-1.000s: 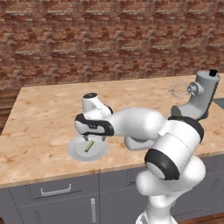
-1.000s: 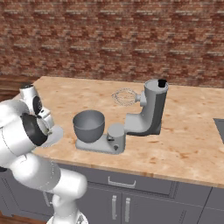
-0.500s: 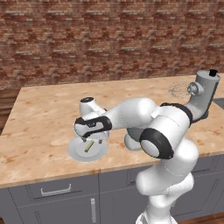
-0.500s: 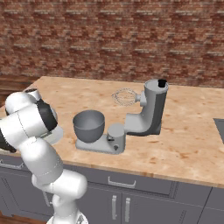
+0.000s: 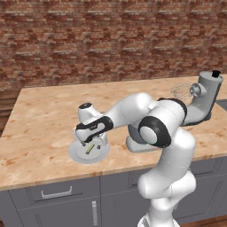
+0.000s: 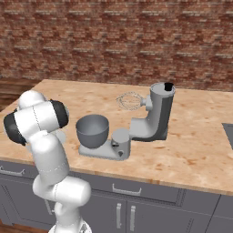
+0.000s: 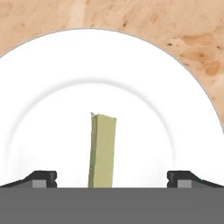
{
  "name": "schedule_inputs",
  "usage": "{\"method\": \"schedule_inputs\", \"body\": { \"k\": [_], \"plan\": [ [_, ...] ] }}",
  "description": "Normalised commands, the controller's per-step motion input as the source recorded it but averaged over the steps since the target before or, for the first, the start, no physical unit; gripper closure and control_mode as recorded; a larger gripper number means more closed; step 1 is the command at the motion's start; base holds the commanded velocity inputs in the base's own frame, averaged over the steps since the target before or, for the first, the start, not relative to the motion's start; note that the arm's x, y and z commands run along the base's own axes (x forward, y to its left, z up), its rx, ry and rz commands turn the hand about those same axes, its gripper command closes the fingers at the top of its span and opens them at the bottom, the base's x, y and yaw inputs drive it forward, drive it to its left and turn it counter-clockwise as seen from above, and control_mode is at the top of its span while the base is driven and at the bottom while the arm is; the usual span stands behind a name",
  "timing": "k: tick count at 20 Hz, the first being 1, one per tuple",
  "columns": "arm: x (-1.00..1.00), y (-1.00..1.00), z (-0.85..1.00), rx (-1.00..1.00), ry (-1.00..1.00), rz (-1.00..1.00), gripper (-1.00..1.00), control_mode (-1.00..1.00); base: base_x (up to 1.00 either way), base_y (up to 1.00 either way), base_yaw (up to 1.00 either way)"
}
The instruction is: Add butter and sugar cubes to the stand mixer bowl and then turn on the stand mixer to begin making frosting.
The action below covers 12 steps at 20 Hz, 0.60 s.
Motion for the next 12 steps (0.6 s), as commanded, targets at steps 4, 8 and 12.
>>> {"method": "schedule_inputs", "body": {
  "k": [4,8,12],
  "plan": [
    [0.09,0.00,-0.30,0.00,0.00,-0.10,-1.00,-1.00,0.00,0.00,0.00],
    [0.10,0.00,-0.29,0.00,0.00,-0.09,-1.00,-1.00,0.00,0.00,0.00],
    [0.06,0.00,-0.29,0.00,0.00,-0.09,1.00,-1.00,0.00,0.00,0.00]
  ]
}}
